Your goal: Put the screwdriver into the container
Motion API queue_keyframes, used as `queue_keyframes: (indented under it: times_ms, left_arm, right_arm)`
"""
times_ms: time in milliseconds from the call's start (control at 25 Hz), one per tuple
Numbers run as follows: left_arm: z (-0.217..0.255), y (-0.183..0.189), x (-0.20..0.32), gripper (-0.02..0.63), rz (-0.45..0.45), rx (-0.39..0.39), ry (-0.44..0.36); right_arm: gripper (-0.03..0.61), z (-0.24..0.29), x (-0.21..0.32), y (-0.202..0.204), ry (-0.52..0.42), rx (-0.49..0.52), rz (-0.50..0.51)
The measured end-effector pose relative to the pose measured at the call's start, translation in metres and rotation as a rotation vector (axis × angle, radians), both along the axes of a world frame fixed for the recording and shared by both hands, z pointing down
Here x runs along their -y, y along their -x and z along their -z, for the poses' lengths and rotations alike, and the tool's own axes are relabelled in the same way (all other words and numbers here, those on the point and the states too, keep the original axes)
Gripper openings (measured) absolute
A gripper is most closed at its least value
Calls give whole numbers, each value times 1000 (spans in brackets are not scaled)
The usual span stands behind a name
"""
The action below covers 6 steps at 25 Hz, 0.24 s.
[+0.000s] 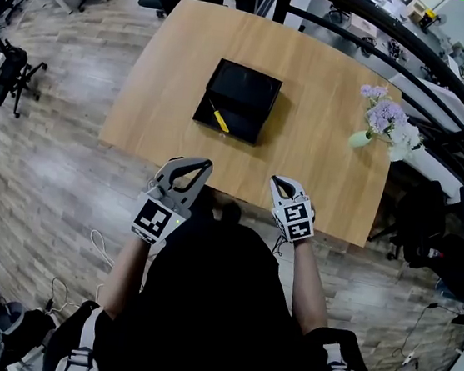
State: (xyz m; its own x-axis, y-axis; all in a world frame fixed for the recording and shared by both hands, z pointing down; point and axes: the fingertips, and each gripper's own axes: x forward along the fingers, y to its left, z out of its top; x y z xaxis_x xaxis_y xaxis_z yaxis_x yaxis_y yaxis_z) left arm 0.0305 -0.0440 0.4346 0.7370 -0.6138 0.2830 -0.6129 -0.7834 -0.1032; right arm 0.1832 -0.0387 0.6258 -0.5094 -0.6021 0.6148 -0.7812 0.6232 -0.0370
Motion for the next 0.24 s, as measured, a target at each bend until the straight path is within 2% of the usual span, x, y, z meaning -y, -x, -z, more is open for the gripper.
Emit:
queue_keyframes:
  times_ms: [240]
  left_arm:
    - [0, 7, 2, 21, 9, -2, 1]
  right_arm:
    - [25, 2, 6, 8, -9, -11, 21]
